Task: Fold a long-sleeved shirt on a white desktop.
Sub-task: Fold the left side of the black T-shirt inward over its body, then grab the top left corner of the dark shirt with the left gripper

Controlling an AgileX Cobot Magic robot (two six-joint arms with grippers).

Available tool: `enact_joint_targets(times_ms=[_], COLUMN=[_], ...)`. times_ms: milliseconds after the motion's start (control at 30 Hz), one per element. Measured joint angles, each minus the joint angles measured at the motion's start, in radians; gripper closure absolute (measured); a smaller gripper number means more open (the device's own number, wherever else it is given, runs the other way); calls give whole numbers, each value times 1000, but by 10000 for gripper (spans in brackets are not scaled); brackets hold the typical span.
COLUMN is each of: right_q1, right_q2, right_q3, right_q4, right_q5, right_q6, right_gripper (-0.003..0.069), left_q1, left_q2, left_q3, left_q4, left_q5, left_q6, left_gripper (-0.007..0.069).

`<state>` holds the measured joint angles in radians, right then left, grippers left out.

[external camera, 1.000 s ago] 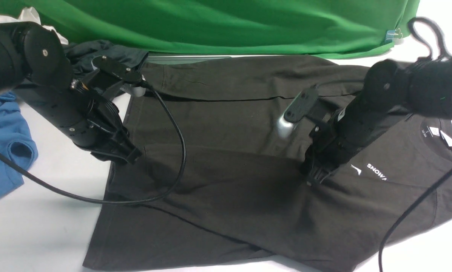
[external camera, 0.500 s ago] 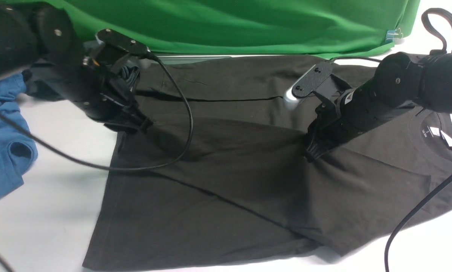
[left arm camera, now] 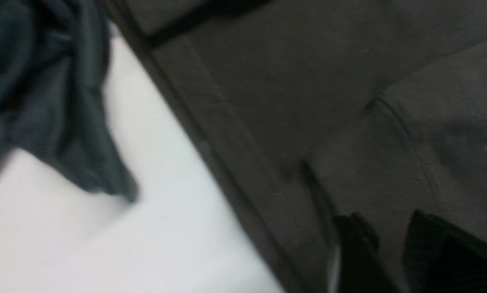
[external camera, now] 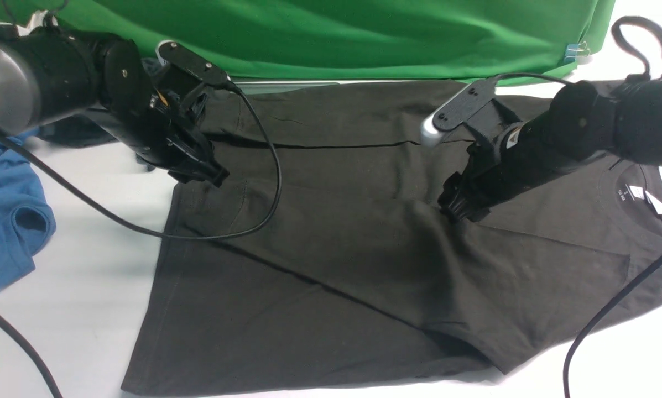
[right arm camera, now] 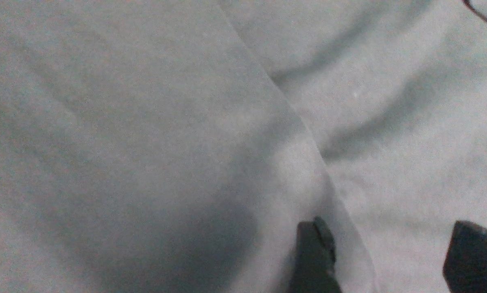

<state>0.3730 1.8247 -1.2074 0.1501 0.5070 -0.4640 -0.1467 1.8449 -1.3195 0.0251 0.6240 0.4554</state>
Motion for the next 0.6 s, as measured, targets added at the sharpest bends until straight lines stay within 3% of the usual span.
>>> enact_joint_targets(times_ms=[100, 200, 333, 400, 467, 600], right_q1=[0, 0, 0, 0, 0, 0], right_q2=[-59, -125, -228, -297, -356, -458], right_q3=[0, 0, 19, 31, 37, 38], right_q4=[-22, -26, -26, -26, -26, -24], right_q5=[116, 253, 379, 421, 435, 437], right_q6=[54, 65, 65, 65, 70, 74], right_gripper=[318, 357, 397, 412, 414, 414], left_q1=[15, 24, 27, 28, 28, 27], left_q2=[-6, -27, -48, -41, -18, 57], left_q3=[0, -1, -63, -120, -177, -262], left_q4=[3, 0, -83, -157, -184, -177], left_q5=[-9, -6, 46, 113, 144, 141], left_q6=[-67, -76, 99, 254, 338, 431], left_gripper=[246, 241, 440, 559, 596, 598])
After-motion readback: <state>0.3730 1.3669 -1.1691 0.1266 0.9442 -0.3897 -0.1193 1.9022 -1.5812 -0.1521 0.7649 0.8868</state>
